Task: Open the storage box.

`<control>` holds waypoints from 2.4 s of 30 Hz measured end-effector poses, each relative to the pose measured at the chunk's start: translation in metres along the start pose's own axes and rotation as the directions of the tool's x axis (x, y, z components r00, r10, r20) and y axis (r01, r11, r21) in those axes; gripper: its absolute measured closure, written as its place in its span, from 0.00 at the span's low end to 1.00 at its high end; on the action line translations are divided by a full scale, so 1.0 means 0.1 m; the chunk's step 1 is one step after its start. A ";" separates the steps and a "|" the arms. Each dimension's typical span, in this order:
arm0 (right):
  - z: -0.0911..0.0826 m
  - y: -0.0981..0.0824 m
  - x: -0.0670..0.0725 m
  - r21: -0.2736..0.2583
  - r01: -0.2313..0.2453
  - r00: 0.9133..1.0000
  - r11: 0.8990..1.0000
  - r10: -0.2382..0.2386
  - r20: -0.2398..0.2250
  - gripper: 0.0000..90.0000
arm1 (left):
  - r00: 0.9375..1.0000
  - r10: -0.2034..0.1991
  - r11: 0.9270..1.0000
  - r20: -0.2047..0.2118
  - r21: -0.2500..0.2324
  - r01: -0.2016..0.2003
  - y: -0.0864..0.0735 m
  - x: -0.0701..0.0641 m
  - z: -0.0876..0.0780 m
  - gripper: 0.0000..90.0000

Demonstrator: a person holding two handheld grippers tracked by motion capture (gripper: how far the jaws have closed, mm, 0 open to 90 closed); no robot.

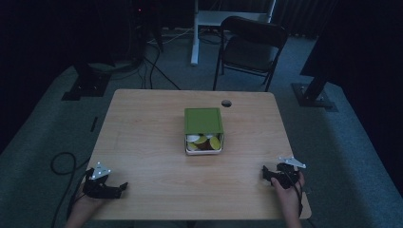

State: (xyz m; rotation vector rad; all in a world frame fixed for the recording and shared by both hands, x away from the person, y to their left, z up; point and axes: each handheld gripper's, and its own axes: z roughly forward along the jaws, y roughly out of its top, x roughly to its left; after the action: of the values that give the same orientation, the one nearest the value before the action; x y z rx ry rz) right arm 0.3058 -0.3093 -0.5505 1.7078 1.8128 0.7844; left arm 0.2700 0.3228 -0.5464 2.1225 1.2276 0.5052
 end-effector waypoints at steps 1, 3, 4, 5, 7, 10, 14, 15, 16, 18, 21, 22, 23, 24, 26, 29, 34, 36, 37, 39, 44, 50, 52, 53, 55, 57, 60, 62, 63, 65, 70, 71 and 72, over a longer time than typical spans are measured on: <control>0.00 0.00 0.00 0.001 -0.001 1.000 1.000 0.001 0.000 0.11 | 1.000 0.000 1.000 0.000 0.000 0.000 0.00 0.00 0.00 0.00; 0.00 0.00 0.00 0.001 -0.001 1.000 1.000 0.001 0.000 0.11 | 1.000 0.000 1.000 0.000 -0.001 0.000 0.00 0.00 0.00 0.00; 0.00 0.00 0.00 0.001 -0.001 1.000 1.000 0.001 0.000 0.11 | 1.000 0.000 1.000 0.000 0.000 0.000 0.00 0.00 0.00 0.00; 0.00 0.00 0.00 0.001 -0.001 1.000 1.000 0.001 -0.001 0.11 | 1.000 0.001 1.000 0.000 0.000 -0.001 0.00 0.00 0.00 0.00; 0.00 0.00 0.00 0.001 -0.001 1.000 1.000 0.001 -0.001 0.11 | 1.000 0.007 1.000 0.006 -0.002 -0.007 -0.01 0.00 -0.01 0.01; 0.00 0.00 0.00 0.000 -0.001 1.000 1.000 0.001 -0.001 0.11 | 1.000 0.009 1.000 0.007 -0.003 -0.009 -0.01 0.00 -0.01 0.01; 0.00 0.00 0.00 -0.001 -0.001 1.000 1.000 0.001 -0.002 0.11 | 1.000 0.029 1.000 0.002 -0.010 -0.029 -0.01 -0.01 -0.02 0.01; 0.00 0.00 0.00 -0.001 -0.001 1.000 1.000 0.001 -0.002 0.11 | 0.999 0.040 0.999 0.002 -0.012 -0.040 -0.01 -0.02 -0.02 0.01; 0.00 0.00 0.00 0.000 -0.001 1.000 1.000 0.001 -0.002 0.11 | 0.999 0.048 0.999 0.004 -0.013 -0.048 -0.01 -0.02 -0.02 0.01; 0.00 0.00 0.00 0.000 -0.002 1.000 1.000 0.002 -0.002 0.11 | 0.998 0.063 0.998 0.005 -0.014 -0.063 0.00 -0.02 -0.01 0.01; 0.00 0.00 0.00 0.000 -0.002 1.000 1.000 0.002 -0.001 0.11 | 0.997 0.082 0.996 0.002 -0.022 -0.082 0.01 -0.05 -0.01 0.01; 0.00 0.00 0.00 0.000 -0.002 1.000 1.000 0.002 -0.001 0.11 | 0.996 0.089 0.996 0.004 -0.023 -0.088 0.01 -0.06 -0.01 0.01; 0.00 0.00 0.00 0.000 -0.001 1.000 1.000 0.001 -0.001 0.11 | 0.995 0.096 0.995 0.001 -0.026 -0.096 0.02 -0.07 -0.01 0.01; 0.00 0.00 0.00 0.000 -0.001 1.000 1.000 0.001 -0.001 0.11 | 0.994 0.106 0.994 -0.001 -0.028 -0.106 0.02 -0.08 0.00 0.01; 0.00 0.00 0.00 0.000 -0.002 1.000 1.000 0.002 -0.002 0.11 | 0.992 0.128 0.991 -0.002 -0.024 -0.128 0.05 -0.14 0.01 0.01; 0.00 0.00 0.00 -0.001 -0.001 1.000 1.000 0.001 -0.002 0.11 | 0.985 0.170 0.985 -0.004 -0.023 -0.170 0.09 -0.23 0.03 0.01; 0.00 0.00 0.00 -0.001 -0.001 1.000 1.000 0.001 -0.002 0.11 | 0.974 0.226 0.974 -0.014 -0.028 -0.226 0.17 -0.34 0.05 0.01; 0.00 0.00 0.00 -0.001 0.000 1.000 1.000 0.000 -0.002 0.11 | 0.971 0.240 0.970 0.000 -0.040 -0.240 0.22 -0.40 0.06 0.02; 0.00 0.00 0.00 -0.002 -0.001 1.000 1.000 0.001 -0.003 0.11 | 0.971 0.240 0.970 0.000 -0.040 -0.240 0.22 -0.40 0.06 0.01; 0.00 0.00 0.00 -0.002 -0.001 1.000 1.000 0.001 -0.003 0.11 | 0.965 0.263 0.964 0.007 -0.045 -0.263 0.26 -0.45 0.07 0.02; 0.00 0.00 0.00 -0.002 -0.001 1.000 1.000 0.001 -0.002 0.11 | 0.949 0.316 0.947 0.012 -0.069 -0.314 0.38 -0.58 0.11 0.04; 0.00 0.00 0.00 -0.002 -0.001 1.000 1.000 0.001 -0.002 0.11 | 0.911 0.412 0.909 0.002 -0.074 -0.411 0.49 -0.79 0.19 0.04; 0.00 0.00 0.00 -0.002 0.000 1.000 1.000 0.000 -0.002 0.11 | 0.902 0.432 0.900 -0.002 -0.068 -0.431 0.51 -0.84 0.21 0.04; 0.00 -0.01 0.00 -0.002 -0.001 1.000 1.000 0.001 -0.002 0.11 | 0.898 0.439 0.896 0.002 -0.068 -0.438 0.52 -0.86 0.22 0.04; 0.00 -0.01 0.00 -0.002 -0.001 1.000 1.000 0.001 -0.002 0.11 | 0.893 0.451 0.890 -0.003 -0.069 -0.450 0.53 -0.88 0.23 0.04; 0.00 0.00 0.00 -0.002 -0.001 1.000 1.000 0.001 -0.002 0.11 | 0.887 0.462 0.884 -0.006 -0.072 -0.461 0.55 -0.91 0.24 0.04; 0.00 -0.01 0.00 -0.002 -0.001 1.000 1.000 0.001 -0.002 0.11 | 0.875 0.483 0.872 -0.022 -0.077 -0.483 0.57 -0.95 0.24 0.04; 0.00 -0.01 0.00 -0.002 -0.001 1.000 1.000 0.001 -0.002 0.11 | 0.871 0.491 0.866 -0.034 -0.089 -0.492 0.58 -0.99 0.24 0.04; 0.00 -0.01 0.00 -0.002 0.000 1.000 1.000 0.000 -0.001 0.11 | 0.871 0.491 0.866 -0.035 -0.093 -0.492 0.59 -1.00 0.24 0.04; 0.00 -0.01 0.00 -0.002 0.000 1.000 1.000 0.000 -0.001 0.11 | 0.869 0.493 0.862 -0.042 -0.107 -0.495 0.61 -1.03 0.24 0.04; 0.00 -0.01 0.00 -0.002 -0.001 1.000 1.000 0.001 -0.001 0.11 | 0.863 0.504 0.853 -0.041 -0.135 -0.505 0.67 -1.11 0.24 0.04; 0.00 -0.01 0.00 -0.002 0.000 1.000 1.000 0.000 -0.001 0.11 | 0.855 0.516 0.845 -0.042 -0.135 -0.517 0.69 -1.15 0.24 0.04; 0.00 -0.01 0.00 -0.002 0.000 1.000 1.000 0.000 -0.001 0.11 | 0.845 0.533 0.835 -0.050 -0.133 -0.534 0.70 -1.17 0.24 0.04</control>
State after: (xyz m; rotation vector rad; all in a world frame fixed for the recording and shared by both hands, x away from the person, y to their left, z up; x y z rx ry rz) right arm 0.3055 -0.3095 -0.5510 1.7068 1.8120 0.7877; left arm 0.2711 0.1870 -0.5179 2.3270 0.5564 0.8176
